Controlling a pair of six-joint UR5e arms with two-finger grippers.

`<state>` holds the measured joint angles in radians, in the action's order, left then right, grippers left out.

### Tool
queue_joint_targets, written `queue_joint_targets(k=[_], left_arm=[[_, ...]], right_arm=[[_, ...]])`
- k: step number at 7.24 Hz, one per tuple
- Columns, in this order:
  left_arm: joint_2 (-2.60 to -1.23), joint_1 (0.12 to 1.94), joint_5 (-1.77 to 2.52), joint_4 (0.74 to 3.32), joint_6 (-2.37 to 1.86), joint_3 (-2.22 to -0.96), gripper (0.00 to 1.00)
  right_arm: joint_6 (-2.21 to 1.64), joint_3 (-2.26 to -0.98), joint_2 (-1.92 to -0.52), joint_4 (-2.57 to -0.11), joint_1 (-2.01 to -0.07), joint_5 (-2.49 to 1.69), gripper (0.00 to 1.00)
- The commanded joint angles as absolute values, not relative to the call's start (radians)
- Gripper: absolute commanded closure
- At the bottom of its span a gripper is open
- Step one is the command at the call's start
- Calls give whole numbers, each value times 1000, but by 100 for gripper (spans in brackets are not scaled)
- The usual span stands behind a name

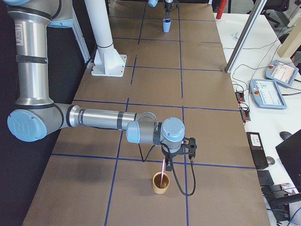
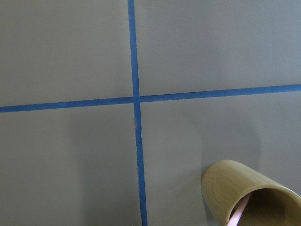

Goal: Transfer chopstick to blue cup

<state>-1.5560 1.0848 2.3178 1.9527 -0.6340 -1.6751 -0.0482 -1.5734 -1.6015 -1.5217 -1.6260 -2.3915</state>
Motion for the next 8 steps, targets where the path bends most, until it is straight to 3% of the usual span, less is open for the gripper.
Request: queue_joint_targets(k=[1,3,6,8], left_arm=[[-1557,1083,2292,1960,-704,-1675,76],[-1566,1069,2276,1965,-727,-1677,97],[-1566,1077,2319,1903,-774,-1782,100],[-1679,1085,2344,1550,-781,-1976,100]], right_arm=[[-48,-1575,-1601,-1522,-1626,-2391,0],[-49,-1577,-1601,-1520,-1626,-2393,0],[-49,-1635,-1609,-1522,-1626,-2395,0],[-43,-1638,-1611,-1520,-1626,-2392,0]])
